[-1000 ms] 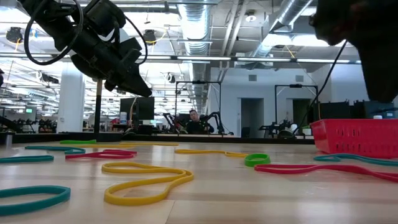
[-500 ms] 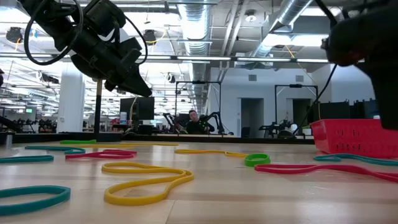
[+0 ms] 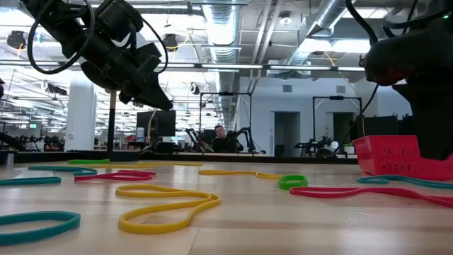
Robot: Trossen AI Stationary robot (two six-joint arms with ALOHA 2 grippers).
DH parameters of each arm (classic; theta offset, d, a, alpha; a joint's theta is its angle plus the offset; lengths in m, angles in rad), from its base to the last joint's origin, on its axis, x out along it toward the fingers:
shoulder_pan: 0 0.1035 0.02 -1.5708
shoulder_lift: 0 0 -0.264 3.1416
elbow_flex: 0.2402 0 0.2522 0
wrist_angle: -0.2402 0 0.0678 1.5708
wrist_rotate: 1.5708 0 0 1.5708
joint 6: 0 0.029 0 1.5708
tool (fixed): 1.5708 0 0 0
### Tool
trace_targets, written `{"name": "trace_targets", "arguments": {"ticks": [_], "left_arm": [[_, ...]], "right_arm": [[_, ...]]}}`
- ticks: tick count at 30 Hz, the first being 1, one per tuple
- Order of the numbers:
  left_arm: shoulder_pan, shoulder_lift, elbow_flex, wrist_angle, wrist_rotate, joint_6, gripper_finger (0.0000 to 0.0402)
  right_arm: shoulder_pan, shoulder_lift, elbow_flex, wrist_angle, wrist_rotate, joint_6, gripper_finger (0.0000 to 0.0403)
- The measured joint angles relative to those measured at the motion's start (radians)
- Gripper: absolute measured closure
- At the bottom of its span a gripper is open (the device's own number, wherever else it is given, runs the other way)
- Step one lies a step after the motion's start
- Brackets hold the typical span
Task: Pick and place rubber bands into bin
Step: Put the blue rubber band into the basket
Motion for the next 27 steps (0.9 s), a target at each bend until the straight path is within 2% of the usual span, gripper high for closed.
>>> {"name": "trace_targets", "arguments": {"ticks": [6,10,19,23,27], "left_arm": [[0.0,0.0,0.0,0.0,0.0,0.0,0.0338],[0.0,0.0,0.0,0.0,0.0,0.0,0.0338],[0.0,0.0,0.0,0.003,0.0,-0.002,0.0338],[0.0,0.0,0.0,0.003,0.001,-0.005,0.0338],[0.0,0.0,0.0,0.003,0.001,-0.005,0.0338]], "right_arm": [[0.001,0.043,0.001,0.011,-0.008,0.004,0.031],[-0.002,0.108,0.004,0.019,-0.072,-0.045,0.031],[-0.006,0.126,0.006,0.01,-0.076,-0.078,0.0312],[-0.006,0.126,0.006,0.017,-0.077,-0.079,0.0338],[-0.006,0.127,0.005,0.025,-0.069,-0.081,0.0391]]}}
